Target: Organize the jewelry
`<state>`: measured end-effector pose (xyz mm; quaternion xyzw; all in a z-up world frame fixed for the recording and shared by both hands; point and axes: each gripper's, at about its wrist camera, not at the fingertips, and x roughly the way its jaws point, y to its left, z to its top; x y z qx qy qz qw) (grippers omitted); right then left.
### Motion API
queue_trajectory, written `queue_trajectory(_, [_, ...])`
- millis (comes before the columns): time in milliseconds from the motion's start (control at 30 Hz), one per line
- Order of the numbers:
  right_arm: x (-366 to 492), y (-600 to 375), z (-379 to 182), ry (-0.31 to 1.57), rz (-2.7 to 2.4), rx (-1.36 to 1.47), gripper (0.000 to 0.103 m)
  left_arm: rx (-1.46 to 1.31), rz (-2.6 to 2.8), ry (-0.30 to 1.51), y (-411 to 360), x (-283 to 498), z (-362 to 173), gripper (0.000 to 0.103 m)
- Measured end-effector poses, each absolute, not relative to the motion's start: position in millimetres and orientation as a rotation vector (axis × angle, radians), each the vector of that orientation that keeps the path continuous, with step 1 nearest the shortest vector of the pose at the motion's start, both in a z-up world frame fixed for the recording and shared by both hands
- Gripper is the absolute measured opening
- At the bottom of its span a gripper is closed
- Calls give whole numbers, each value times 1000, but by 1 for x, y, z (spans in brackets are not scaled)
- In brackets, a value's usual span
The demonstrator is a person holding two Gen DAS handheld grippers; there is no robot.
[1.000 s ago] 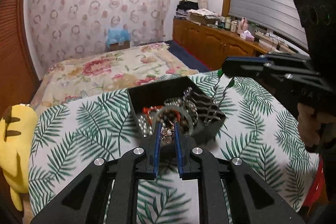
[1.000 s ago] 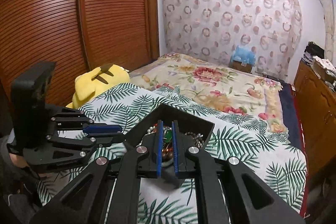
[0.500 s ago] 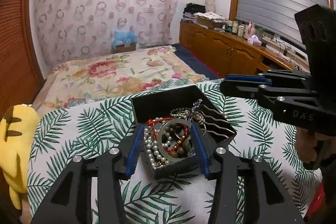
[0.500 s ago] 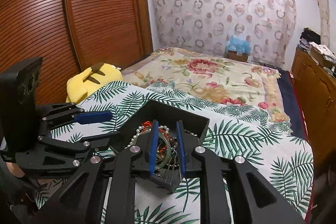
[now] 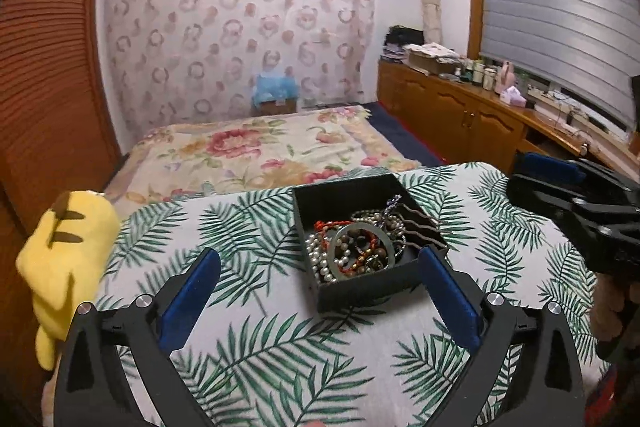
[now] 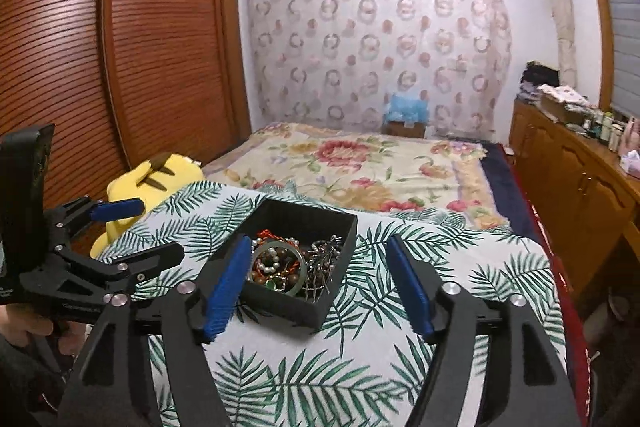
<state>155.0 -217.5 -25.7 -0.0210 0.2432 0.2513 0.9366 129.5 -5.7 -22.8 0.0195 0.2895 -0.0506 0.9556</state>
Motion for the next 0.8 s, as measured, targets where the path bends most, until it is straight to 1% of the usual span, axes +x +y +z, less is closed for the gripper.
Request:
queue_trajectory(33, [151,-219,-25,493,510,-37,82,43,-94,585,-6,126,-22,95])
queue_trajectory(100, [141,-220,-24,483,500,-27,88,47,-82,579,-8,120,-20,95])
queue_trajectory(167, [132,-221,-24,475,484,-21,96,43,-78,566,-8,112,-17,95])
queue_trajectory(233, [124,-224,-24,466,458,-14,101,28,-78,556,-7,104,-14,95])
queue_trajectory(800, [100,-246,-32,456,325,22,100,-3,-25,546,1,77,-12,95])
